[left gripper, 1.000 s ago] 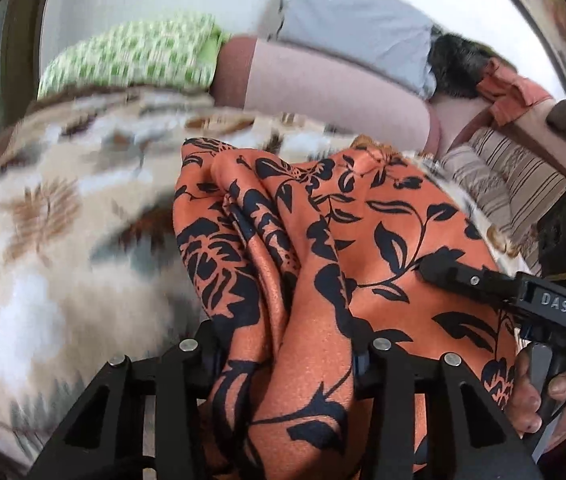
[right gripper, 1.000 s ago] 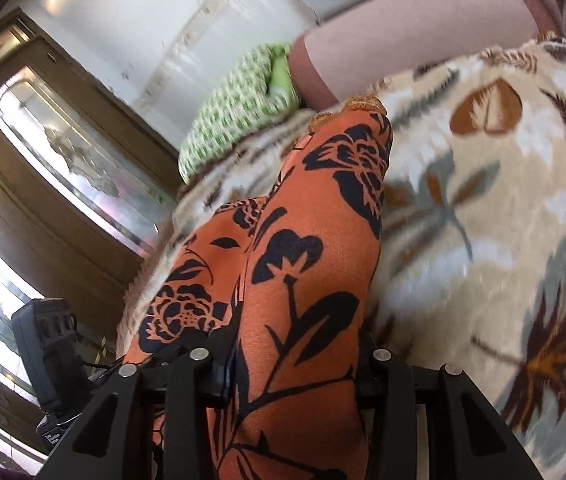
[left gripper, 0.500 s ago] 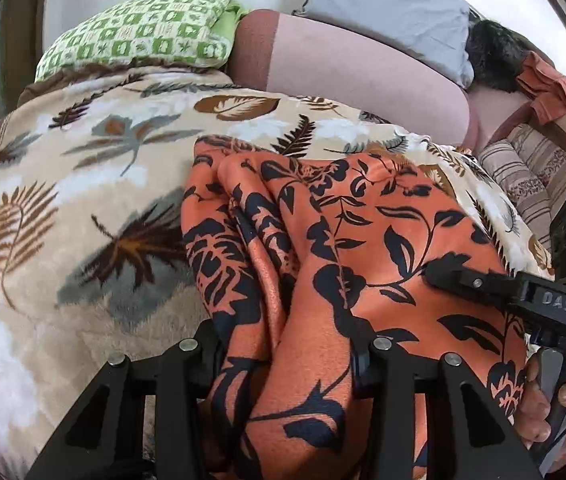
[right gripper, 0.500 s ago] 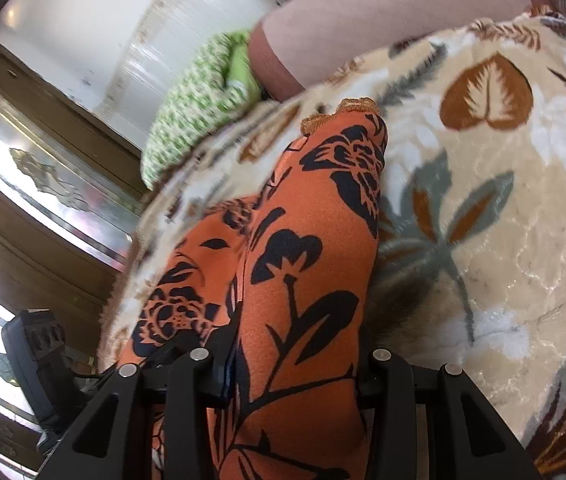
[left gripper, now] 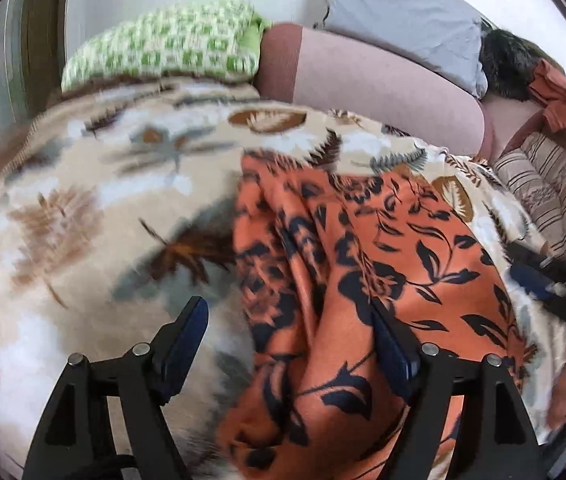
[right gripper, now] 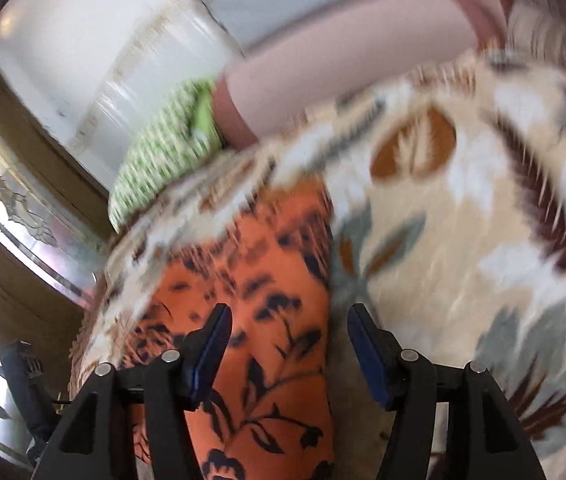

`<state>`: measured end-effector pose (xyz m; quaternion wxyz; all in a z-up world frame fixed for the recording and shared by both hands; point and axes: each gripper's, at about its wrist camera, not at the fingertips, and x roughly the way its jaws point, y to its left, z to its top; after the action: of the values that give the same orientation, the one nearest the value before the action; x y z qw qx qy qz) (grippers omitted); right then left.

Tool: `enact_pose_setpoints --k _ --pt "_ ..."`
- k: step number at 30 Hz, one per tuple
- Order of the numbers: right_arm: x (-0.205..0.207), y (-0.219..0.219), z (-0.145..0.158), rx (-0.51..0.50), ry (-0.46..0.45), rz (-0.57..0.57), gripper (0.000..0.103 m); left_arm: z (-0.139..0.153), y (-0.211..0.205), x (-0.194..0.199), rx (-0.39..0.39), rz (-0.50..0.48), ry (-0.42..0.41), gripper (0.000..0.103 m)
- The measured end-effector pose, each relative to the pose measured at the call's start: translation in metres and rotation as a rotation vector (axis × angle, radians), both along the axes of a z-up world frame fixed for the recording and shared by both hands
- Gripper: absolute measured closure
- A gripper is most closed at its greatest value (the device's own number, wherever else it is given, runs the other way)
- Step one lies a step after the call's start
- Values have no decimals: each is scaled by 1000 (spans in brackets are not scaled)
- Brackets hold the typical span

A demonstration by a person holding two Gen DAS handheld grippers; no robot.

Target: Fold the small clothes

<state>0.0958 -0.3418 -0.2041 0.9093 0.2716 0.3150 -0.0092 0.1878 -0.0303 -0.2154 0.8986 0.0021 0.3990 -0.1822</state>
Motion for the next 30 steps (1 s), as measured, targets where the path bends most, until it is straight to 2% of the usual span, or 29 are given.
enact_pose_setpoints --k 3,5,8,9,12,15,17,22,27,30 --pt "-3 8 18 -40 -87 34 46 -3 0 6 35 4 7 19" --pt "3 20 21 -50 -99 75 62 -8 4 9 5 15 49 19" --pt "22 39 7 -33 -28 137 64 -9 11 12 -46 16 82 19" --pt "32 46 -4 -37 30 157 64 -10 13 14 -61 13 93 19" --pt "47 57 -31 -102 157 172 65 -18 19 18 -93 17 131 14" --pt "50 59 -28 -97 160 176 65 -27 22 22 -97 34 146 4" --pt "52 55 -28 -60 168 155 65 -31 23 22 -99 32 144 3" --pt "58 67 -21 -79 155 127 64 -20 28 18 -101 19 112 3" --pt "61 89 -9 -75 74 189 63 17 41 -5 -55 0 -59 3" --pt "68 107 -7 -66 58 249 63 19 47 -8 11 -12 -86 3"
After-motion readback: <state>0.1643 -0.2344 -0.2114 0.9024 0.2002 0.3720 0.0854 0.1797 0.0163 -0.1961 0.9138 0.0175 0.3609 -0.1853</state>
